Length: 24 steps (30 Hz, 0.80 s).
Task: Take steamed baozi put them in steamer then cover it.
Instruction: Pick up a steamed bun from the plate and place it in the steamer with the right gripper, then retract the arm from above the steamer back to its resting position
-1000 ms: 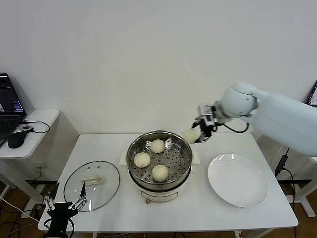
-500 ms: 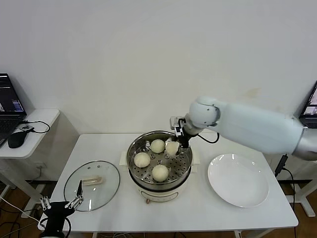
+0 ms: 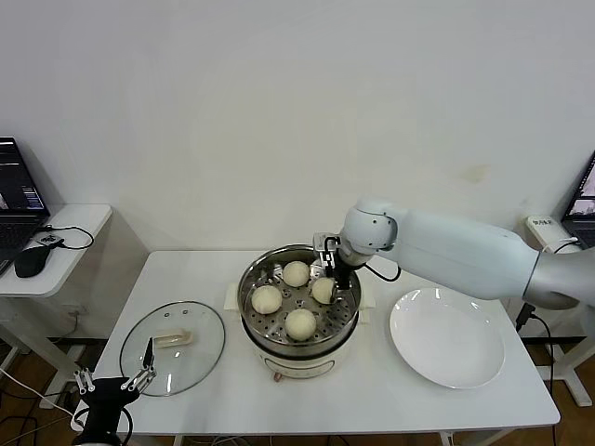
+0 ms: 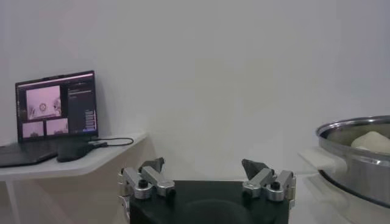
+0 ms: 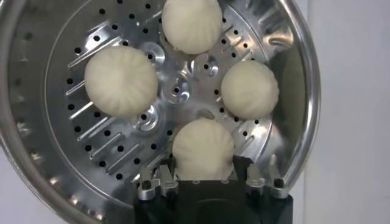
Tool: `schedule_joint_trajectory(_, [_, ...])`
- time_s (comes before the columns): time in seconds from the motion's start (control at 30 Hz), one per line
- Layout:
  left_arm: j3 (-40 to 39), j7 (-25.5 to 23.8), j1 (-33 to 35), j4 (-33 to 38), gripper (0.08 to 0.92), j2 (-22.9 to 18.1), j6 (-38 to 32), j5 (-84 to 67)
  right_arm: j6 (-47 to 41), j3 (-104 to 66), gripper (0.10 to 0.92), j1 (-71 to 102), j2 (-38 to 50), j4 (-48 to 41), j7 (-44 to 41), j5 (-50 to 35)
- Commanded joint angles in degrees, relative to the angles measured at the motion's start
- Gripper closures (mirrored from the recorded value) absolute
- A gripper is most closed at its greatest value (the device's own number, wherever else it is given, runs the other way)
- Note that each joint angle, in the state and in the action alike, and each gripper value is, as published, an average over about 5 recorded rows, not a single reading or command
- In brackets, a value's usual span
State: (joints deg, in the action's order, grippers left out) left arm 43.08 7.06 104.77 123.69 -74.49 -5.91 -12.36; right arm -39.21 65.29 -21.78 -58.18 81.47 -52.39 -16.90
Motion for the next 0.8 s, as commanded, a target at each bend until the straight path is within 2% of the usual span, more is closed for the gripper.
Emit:
schedule_joint_trajectory(0.03, [0.10, 0.03, 0.03, -0.12, 0.177, 0.06, 0.01, -0.04, -0.65, -2.30, 0.306, -0.88, 1.87, 3.16, 0.57, -1.44])
schedule_joint_trajectory(0.1, [0.11, 0.03, -0.04, -0.17, 0.177, 0.10, 0.01, -0.14, 0.21, -2.80, 0.253, -2.45, 3.91, 5.53, 1.14, -2.77])
schedule_joint_trajectory(0.2, [0.25, 0.05, -0.24, -0.32, 0.177, 0.23, -0.01, -0.50, 0.86, -3.47, 0.211, -3.86, 7.75, 10.35, 6.87, -6.67])
schedule_joint_trajectory(0.33, [0.29, 0.16, -0.74, -1.02, 0.177, 0.36, -0.06, -0.77, 1.97, -8.01, 0.203, 0.79, 15.34, 17.77, 20.46, -14.08])
schedule_joint_trajectory(0.47, [-0.09, 0.53, -1.42, -1.54, 0.177, 0.31, 0.18, -0.70, 10.07, -21.85, 0.202, 18.17, 24.49, 24.79, 36.05, -18.67])
schedule_joint_trajectory(0.57, [-0.35, 0.84, -2.04, -1.69, 0.177, 0.41, 0.44, -0.58, 17.47, -40.63, 0.202, 39.63, 28.93, 28.92, 43.41, -17.02])
schedule_joint_trajectory(0.63, [-0.44, 1.12, -2.54, -1.90, 0.177, 0.52, 0.52, -0.49, 22.28, -53.28, 0.203, 54.37, 28.98, 30.27, 45.47, -14.11])
schedule_joint_trajectory(0.7, [-0.69, 1.67, -3.09, -2.26, 0.177, 0.62, 0.80, -0.07, 27.62, -66.22, 0.203, 69.36, 26.49, 30.48, 45.91, -9.16])
schedule_joint_trajectory(0.8, [-1.59, 3.01, -3.50, -2.88, 0.177, 0.71, 1.28, 2.17, 37.34, -82.33, 0.202, 87.04, 18.22, 28.92, 43.30, -0.71])
